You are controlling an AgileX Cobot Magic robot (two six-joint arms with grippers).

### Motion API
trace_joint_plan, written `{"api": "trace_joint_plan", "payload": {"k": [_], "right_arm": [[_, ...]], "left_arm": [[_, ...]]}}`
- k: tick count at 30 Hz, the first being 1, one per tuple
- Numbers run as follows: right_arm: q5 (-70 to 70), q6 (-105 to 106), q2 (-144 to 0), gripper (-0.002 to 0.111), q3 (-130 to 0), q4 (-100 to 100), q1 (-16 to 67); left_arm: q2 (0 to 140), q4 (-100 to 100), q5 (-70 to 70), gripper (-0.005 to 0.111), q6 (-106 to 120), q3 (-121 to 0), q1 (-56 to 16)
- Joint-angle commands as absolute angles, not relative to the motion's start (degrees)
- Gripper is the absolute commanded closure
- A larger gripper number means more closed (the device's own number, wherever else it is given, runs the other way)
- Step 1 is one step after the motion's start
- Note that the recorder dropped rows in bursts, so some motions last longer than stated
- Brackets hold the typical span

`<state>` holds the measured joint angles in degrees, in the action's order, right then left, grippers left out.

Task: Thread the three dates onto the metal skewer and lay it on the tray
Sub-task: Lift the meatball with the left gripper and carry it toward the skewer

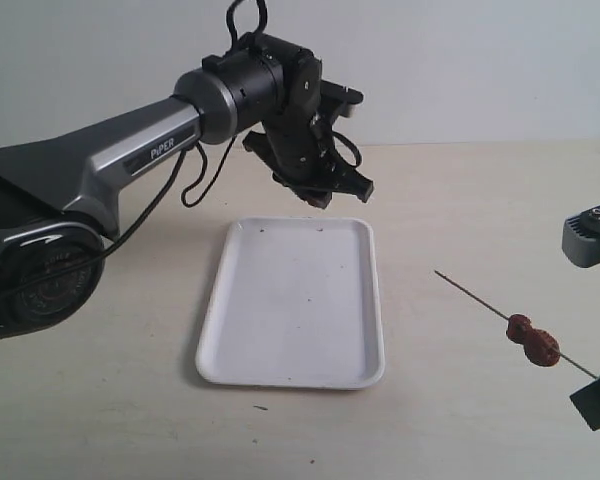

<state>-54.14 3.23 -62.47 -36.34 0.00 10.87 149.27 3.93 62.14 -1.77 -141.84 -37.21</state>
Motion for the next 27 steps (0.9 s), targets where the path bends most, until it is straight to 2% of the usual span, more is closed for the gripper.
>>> {"api": "trace_joint_plan", "payload": {"k": [1, 6, 21, 27], "right_arm": [[-53.27, 3.42, -62.02, 0.108, -36.27, 0.00, 10.68], [-53.27, 3.42, -62.02, 0.108, -36.27, 0.00, 10.68], [-53.69, 3.42, -62.02, 0.108, -36.27, 0.00, 10.68], [-55.92, 4.26, -62.02, 0.108, -36.27, 0.54, 10.68]], "left_arm": [[146.35, 4.11, 63.72, 0.077, 1.74, -142.10, -37.16], [145.10, 3.29, 67.14, 0.077, 10.31, -142.10, -37.16], [144.86, 3.07, 69.96, 0.077, 10.51, -142.10, -37.28], [144.86, 0.67, 69.96, 0.077, 29.12, -141.92, -38.16]]}}
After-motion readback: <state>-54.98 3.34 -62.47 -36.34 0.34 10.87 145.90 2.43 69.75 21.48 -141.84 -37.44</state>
